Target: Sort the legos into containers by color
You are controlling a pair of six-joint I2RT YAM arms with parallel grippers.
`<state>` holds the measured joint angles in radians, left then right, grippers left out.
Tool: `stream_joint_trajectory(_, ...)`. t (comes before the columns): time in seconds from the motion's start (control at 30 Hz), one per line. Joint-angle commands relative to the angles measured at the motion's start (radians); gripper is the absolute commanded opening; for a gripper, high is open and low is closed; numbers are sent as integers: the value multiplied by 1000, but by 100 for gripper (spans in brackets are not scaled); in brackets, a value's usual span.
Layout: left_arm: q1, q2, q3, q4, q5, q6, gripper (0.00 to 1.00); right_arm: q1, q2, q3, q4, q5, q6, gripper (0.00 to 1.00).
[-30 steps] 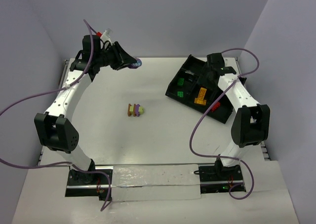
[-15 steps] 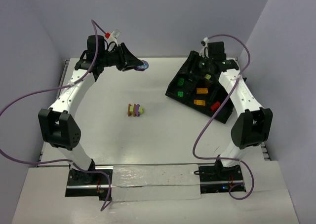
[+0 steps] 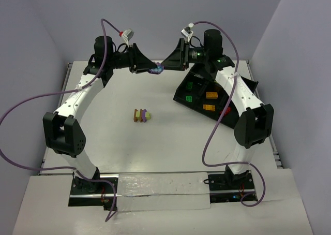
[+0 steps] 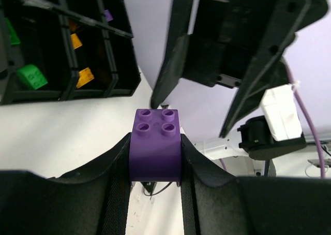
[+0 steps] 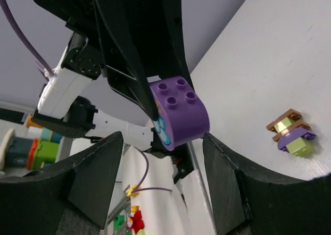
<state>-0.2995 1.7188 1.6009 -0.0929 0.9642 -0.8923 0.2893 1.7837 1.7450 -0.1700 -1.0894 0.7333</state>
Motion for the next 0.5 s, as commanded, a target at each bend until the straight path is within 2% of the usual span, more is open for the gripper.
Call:
stream_joint_trajectory(0.0,-6,-3,12,158,67,-63,0,-4,1,0,128,-87,78,71)
stream_joint_trajectory(0.17,-7,-5,4,208,80,-97,0,-4,8,15,21,-55,-6,71)
stream_joint_trajectory(0.37,-12,-7,7,227,79,-111,0,1,10,-8,62,-81,16,70)
stream_joint_trajectory(0.47,-17,-7,8,227,79,-110,0,10,13,-47,195,-151,127,63)
